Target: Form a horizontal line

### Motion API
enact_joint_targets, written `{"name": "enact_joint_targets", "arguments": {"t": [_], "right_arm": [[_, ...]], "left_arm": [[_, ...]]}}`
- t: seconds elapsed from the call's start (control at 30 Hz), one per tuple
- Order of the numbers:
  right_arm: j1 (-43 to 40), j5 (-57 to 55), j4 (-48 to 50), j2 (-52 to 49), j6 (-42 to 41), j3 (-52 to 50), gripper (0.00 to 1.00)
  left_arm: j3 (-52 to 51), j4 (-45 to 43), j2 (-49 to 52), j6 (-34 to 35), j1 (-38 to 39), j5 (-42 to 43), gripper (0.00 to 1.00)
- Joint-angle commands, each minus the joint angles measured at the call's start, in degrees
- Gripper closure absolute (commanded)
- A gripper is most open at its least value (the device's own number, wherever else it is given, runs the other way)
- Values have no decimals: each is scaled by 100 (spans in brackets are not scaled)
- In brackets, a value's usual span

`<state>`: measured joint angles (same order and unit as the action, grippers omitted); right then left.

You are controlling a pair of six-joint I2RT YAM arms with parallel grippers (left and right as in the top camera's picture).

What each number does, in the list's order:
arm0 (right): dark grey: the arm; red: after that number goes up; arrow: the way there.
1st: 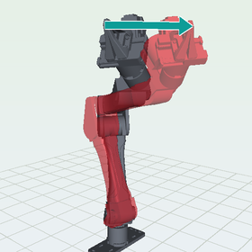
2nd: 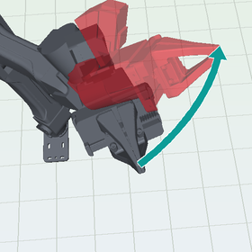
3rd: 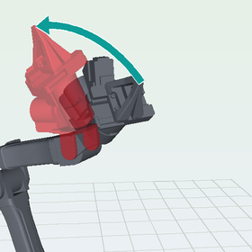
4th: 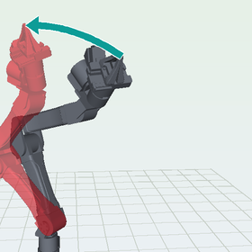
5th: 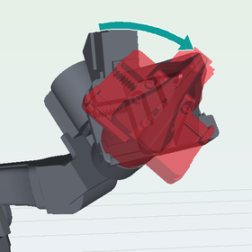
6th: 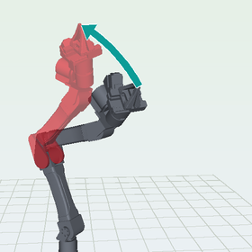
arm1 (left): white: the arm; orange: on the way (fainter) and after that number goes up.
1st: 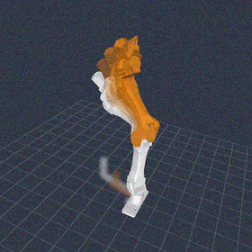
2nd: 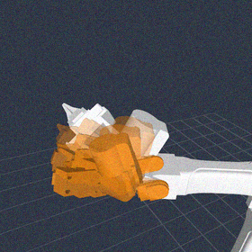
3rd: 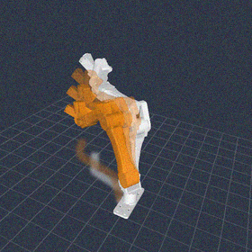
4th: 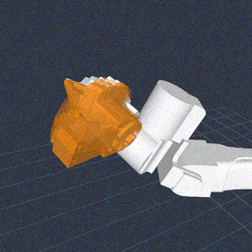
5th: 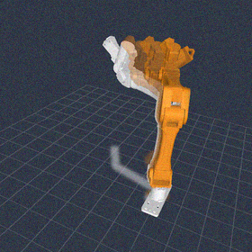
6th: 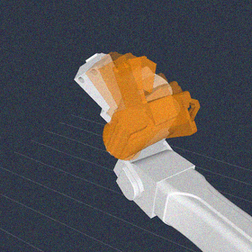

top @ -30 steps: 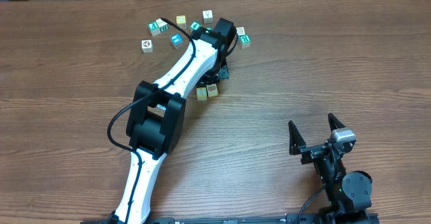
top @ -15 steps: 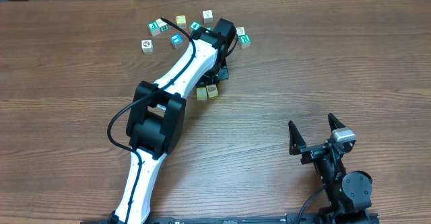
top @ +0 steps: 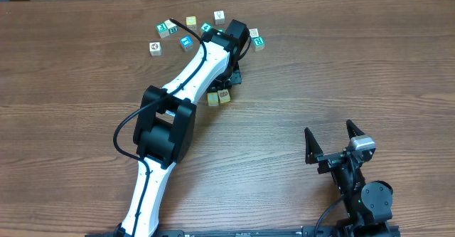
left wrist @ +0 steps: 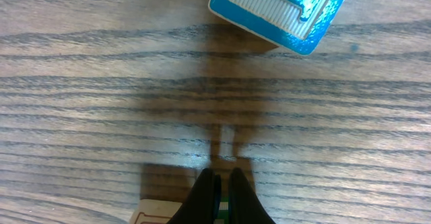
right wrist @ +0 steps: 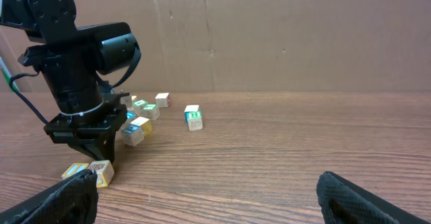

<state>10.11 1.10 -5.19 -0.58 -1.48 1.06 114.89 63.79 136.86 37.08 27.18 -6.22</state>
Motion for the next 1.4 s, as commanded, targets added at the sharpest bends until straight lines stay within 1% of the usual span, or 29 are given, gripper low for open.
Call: {"name": "enact_joint_targets", "arguments": {"t": [0.0,0.3,0.4,0.57,0.7,0.8,1.03,1.37], "right_arm": [[-33,-15,35,42,24,-59,0],[-33,-15,35,42,24,-59,0],[-33,-15,35,42,24,-59,0],[-33,-15,35,42,22,-59,0],[-33,-15,35,42,24,-59,0],[-33,-15,35,42,24,-59,0],[-33,-15,35,42,22,-59,0],[-33,-15,35,42,24,-59,0]], "left_arm": [[129,50,-26,-114,28,33,96],[129,-28,-26,-120,26,22,96],[131,-234,-26,-249,26,11,96],[131,-695,-26,-264,11,28,96],[131,-848,-26,-286,35,426,96],[131,-789,-26,-308,94,584,96],[131,-476,-26,-378,258,573,96],[129,-79,-26,-404,264,568,96]]}}
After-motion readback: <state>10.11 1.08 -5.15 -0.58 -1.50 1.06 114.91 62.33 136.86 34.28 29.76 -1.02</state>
